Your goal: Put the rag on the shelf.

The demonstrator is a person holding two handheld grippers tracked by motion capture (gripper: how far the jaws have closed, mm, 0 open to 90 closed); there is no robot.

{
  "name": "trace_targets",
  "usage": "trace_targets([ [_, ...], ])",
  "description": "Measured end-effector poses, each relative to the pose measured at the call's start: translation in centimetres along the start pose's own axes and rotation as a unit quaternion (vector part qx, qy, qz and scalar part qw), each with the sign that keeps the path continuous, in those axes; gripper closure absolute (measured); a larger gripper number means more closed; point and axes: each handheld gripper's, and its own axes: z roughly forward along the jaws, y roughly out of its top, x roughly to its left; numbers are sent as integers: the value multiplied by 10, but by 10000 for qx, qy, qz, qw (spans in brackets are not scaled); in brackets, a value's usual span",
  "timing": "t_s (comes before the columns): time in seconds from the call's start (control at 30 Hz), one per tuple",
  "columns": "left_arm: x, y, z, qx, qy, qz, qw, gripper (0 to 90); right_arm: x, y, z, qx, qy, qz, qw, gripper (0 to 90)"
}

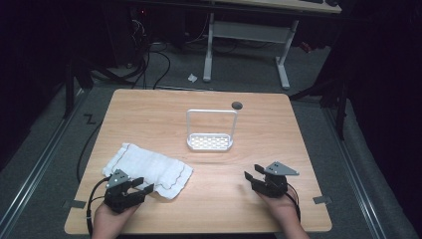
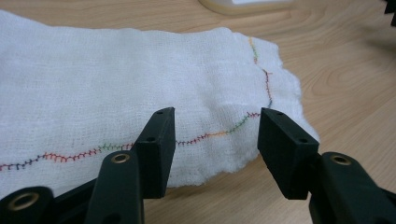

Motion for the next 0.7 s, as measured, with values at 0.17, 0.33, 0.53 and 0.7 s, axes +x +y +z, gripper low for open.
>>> trace_targets([
  [0.17,5,-1,-4,-141,55,-187,9997,465,-2,0,1,-15,38,60,10000,483],
  [0.33,11,-2,-14,-353,70,-411,9985,487,-3,3,2,-70,26,175,9998,487],
  [0.53,5,12,-10,-522,140,-245,9982,882,2,2,8,55,41,102,9999,489],
  [0.7,-2,25,15,-334,81,-194,9992,898,3,2,10,99,48,91,9999,490],
])
